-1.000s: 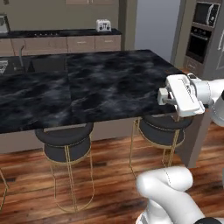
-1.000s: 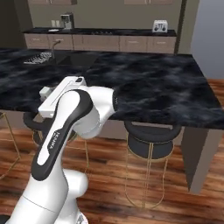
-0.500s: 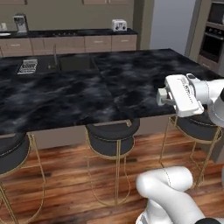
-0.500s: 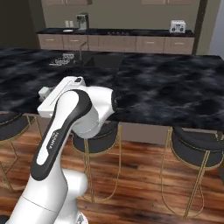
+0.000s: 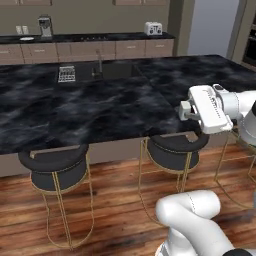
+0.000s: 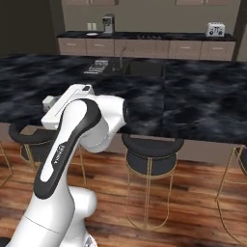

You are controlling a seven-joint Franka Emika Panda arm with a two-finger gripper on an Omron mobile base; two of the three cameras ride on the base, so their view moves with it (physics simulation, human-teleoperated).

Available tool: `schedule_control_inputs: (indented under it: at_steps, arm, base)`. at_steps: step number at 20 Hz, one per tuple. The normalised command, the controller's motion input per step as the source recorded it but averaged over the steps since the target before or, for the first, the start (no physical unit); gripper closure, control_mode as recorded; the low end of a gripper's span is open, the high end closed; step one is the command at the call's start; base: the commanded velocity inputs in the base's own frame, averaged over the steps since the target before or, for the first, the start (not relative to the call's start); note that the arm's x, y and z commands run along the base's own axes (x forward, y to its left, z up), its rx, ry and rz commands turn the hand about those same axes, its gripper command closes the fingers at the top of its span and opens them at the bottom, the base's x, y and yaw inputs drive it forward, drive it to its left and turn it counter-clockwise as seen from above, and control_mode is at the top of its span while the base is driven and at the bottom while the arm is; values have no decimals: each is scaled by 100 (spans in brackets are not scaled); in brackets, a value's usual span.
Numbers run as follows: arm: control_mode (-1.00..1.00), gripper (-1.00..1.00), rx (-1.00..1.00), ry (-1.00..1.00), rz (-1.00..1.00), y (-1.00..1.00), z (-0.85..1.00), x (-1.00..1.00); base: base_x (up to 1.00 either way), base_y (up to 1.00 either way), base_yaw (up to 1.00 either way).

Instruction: Pick up the marshmallow and place it in the cup of hot chocolate on the dining counter.

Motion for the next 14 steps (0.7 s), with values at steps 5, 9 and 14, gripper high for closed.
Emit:
schedule_control_inputs:
  at_steps: [5, 9, 14]
  arm:
    - [100, 100, 0, 0, 0, 0, 0, 0]
    - [100, 100, 0, 0, 0, 0, 0, 0]
    - [100, 100, 0, 0, 0, 0, 0, 0]
  base:
    - [11, 100, 0]
    - [9, 100, 0]
    - [12, 100, 0]
